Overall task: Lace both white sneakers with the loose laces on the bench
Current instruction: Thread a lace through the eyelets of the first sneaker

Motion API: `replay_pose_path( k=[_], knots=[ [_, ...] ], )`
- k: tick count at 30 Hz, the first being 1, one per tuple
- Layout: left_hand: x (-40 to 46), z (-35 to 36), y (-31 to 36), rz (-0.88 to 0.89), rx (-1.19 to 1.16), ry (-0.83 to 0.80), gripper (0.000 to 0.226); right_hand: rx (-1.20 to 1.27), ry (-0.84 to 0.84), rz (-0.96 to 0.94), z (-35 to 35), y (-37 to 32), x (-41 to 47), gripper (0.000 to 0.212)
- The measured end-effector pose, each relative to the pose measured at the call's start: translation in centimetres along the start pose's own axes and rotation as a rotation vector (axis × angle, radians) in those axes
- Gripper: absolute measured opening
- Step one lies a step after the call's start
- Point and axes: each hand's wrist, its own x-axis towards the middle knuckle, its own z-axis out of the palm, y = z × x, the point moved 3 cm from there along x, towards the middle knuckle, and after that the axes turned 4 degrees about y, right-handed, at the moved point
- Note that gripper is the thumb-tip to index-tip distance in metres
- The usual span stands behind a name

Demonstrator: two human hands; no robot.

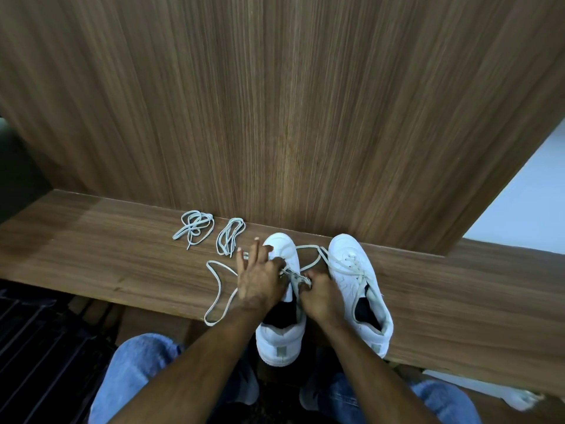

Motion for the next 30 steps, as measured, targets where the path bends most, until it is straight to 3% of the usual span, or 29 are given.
replay_pose_path(
  k=[6,8,12,16,21,23,25,28,30],
  knots=[
    [0.7,-1.0,0.0,0.095,0.091,0.115,0.03,-0.013,0.003,-0.003,-0.1,-0.1,0.0,0.023],
    [1.4,-1.9,-0.8,-0.046,-0.084,0.224,0.027,-0.003,0.008,0.001,-0.1,-0.1,0.0,0.023],
    [2.5,-4.3,-3.0,-0.508,-0.58,0.472,0.013,-0.01,-0.009,0.017,0.0,0.1,-0.1,0.022],
    [2.7,-4.4,-4.4,-0.637,-0.714,0.569,0.006,-0.012,-0.011,0.01,-0.2,0.1,-0.2,0.019],
    [2.9,-4.3,-7.0,-0.922,-1.027,0.744,0.005,-0.02,-0.012,0.016,0.0,0.1,0.0,0.014],
    [3.3,-4.8,-7.4,-0.886,-0.987,0.715,0.005,-0.023,-0.016,0.022,0.0,0.2,0.1,0.016],
    [3.6,-4.8,-7.2,-0.784,-0.896,0.584,0.004,-0.016,-0.014,0.015,0.1,0.2,0.1,0.018],
    [3.0,-4.0,-6.4,-0.657,-0.725,0.37,0.033,-0.01,-0.01,0.008,0.0,0.1,0.0,0.018],
    [1.9,-3.1,-5.8,-0.534,-0.673,0.303,0.037,-0.024,-0.011,0.005,0.0,0.0,-0.1,0.017]
  ],
)
